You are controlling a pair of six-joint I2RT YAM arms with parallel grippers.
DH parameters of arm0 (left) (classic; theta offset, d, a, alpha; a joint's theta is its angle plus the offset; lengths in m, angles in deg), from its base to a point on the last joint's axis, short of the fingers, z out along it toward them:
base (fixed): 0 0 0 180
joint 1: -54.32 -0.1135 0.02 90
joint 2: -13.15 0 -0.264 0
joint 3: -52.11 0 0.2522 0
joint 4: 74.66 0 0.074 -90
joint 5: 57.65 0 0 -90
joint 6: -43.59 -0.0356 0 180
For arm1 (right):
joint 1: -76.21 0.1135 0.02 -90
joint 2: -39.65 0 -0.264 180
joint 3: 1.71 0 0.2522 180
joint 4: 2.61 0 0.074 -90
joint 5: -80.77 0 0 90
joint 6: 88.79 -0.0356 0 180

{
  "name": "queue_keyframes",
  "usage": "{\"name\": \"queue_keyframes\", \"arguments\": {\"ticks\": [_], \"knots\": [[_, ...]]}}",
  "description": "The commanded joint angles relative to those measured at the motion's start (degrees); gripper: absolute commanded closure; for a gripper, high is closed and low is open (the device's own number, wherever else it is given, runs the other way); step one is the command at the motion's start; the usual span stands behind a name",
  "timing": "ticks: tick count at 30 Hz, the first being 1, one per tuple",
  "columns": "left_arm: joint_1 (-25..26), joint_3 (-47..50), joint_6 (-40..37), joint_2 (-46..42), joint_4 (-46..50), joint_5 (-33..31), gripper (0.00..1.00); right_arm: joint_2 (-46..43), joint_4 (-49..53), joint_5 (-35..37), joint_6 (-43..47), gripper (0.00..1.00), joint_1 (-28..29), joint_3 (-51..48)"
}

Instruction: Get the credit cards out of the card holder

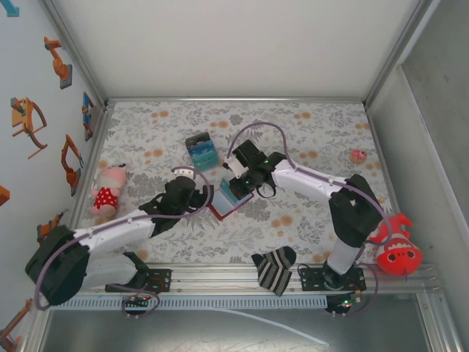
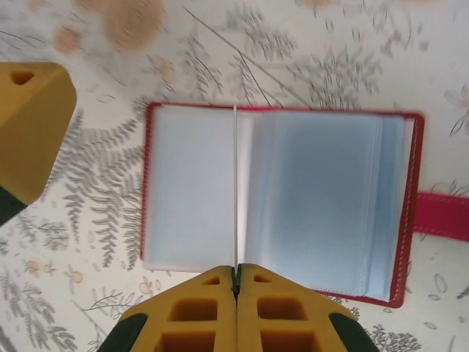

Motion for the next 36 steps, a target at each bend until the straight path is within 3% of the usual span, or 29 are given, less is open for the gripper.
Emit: {"name": "queue_keyframes", "arguments": {"ticks": [1, 8, 14, 19, 27, 29, 33, 36], "knots": [[-2.05, 2.56, -10.09, -6.13, -2.63, 9.66, 0.06, -5.08, -1.01, -2.20, 6.36, 1.00, 0.27, -0.55], [-10.15, 4.50, -19.48, -16.98, -6.18, 37.63, 0.24, -10.70, 0.63, -9.12, 18.25, 1.00, 0.31, -0.24], [-11.22, 0.01, -26.35, -17.36, -0.60, 52.07, 0.35, -11.97, 6.56, -13.98, 26.00, 1.00, 0.36, 2.37], [-11.22, -3.37, -30.16, -14.79, 4.21, 57.92, 0.49, -12.14, 10.83, -17.87, 30.18, 1.00, 0.44, 4.01], [-10.99, -6.19, -32.91, -10.34, 6.54, 65.02, 0.55, -11.40, 13.51, -21.41, 32.80, 1.00, 1.21, 5.57], [-10.79, -6.98, -33.50, -9.25, 7.76, 65.55, 0.66, -11.19, 13.73, -21.92, 32.99, 1.00, 1.24, 5.83], [-10.18, -7.81, -34.05, -8.17, 9.48, 66.13, 1.00, -11.42, 13.47, -22.87, 33.08, 1.00, 1.24, 5.93], [-9.95, -7.48, -33.81, -9.14, 9.08, 66.06, 1.00, -12.34, 12.36, -22.84, 32.56, 1.00, 1.24, 5.36]]}}
